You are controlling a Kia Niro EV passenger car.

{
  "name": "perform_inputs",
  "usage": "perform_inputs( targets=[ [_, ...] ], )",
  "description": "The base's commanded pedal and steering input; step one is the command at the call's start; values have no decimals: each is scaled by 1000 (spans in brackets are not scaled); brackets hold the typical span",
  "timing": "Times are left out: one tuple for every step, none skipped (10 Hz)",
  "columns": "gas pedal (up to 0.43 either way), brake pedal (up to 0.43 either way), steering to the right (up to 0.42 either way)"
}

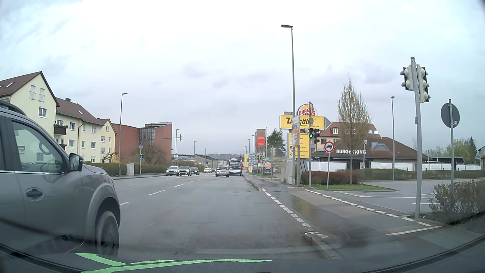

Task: Follow the waypoints while adhering to traffic rules and regulations

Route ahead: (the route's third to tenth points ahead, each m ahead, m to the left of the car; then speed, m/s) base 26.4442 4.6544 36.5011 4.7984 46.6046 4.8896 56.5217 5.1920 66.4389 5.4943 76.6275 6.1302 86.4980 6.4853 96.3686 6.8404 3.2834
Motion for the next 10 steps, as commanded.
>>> perform_inputs(
  targets=[
    [197, 0, -8],
    [197, 0, -8],
    [189, 0, -8],
    [177, 0, -8],
    [169, 0, -9],
    [169, 0, -10],
    [169, 0, -12],
    [169, 0, -12],
    [157, 0, -13],
    [157, 0, -14]
  ],
)
